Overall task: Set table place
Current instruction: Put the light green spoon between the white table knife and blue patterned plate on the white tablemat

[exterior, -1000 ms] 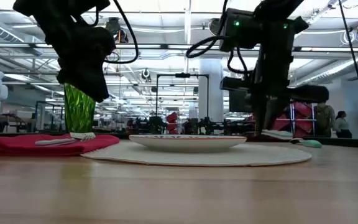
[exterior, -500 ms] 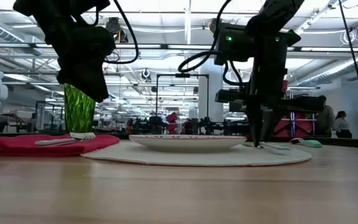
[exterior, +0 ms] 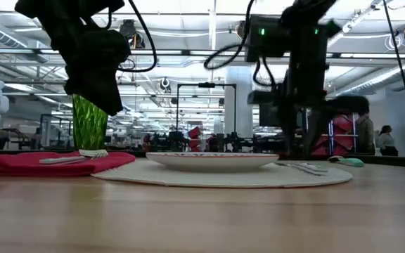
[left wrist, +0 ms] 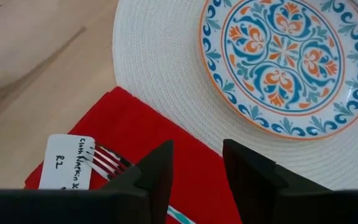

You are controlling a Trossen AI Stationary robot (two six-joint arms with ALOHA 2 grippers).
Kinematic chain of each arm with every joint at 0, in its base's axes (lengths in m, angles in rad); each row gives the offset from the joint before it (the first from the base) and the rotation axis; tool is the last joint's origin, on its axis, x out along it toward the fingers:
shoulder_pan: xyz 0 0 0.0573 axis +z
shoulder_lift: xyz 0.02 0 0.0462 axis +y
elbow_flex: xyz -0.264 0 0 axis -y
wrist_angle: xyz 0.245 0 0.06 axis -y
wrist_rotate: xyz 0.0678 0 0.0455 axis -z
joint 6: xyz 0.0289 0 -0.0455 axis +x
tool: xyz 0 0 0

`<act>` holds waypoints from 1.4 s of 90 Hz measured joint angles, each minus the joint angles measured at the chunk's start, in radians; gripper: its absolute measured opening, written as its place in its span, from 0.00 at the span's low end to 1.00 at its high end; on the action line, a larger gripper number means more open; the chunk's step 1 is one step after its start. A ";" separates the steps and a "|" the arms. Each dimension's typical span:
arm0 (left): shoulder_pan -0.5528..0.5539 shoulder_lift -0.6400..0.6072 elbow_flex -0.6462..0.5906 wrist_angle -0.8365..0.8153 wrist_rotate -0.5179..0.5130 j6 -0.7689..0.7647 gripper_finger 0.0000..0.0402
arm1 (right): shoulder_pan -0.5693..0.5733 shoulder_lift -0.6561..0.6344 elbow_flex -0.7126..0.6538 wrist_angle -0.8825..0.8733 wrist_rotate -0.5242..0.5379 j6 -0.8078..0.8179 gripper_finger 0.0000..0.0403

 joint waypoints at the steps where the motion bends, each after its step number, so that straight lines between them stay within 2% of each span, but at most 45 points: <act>1: 0.000 0.000 0.000 -0.001 0.000 0.000 0.31 | 0.000 -0.008 0.004 -0.016 0.007 -0.006 0.32; 13: 0.000 0.000 -0.002 -0.015 -0.001 0.000 0.31 | -0.042 -0.114 0.011 -0.102 0.010 -0.090 0.29; 28: 0.000 0.000 -0.016 -0.015 -0.002 0.000 0.31 | -0.139 -0.220 -0.074 -0.142 0.024 -0.100 0.27; 49: 0.000 0.000 -0.017 -0.012 -0.005 0.000 0.31 | -0.379 -0.245 -0.198 -0.119 0.013 -0.223 0.26; 72: 0.000 0.000 -0.018 -0.011 -0.005 -0.003 0.31 | -0.695 -0.245 -0.201 -0.066 0.046 -0.427 0.32; 82: 0.000 0.000 -0.018 -0.011 -0.004 -0.009 0.31 | -0.789 -0.245 -0.201 -0.027 0.045 -0.504 0.36; 95: 0.000 0.000 -0.018 -0.011 -0.001 -0.009 0.31 | -0.852 -0.221 -0.201 0.007 0.046 -0.553 0.38; 112: 0.000 0.000 -0.018 -0.011 0.001 -0.011 0.31 | -0.888 -0.125 -0.201 0.058 0.042 -0.593 0.36; 126: 0.000 0.000 -0.018 -0.013 0.057 -0.012 0.31 | -0.909 -0.049 -0.201 0.126 0.033 -0.638 0.36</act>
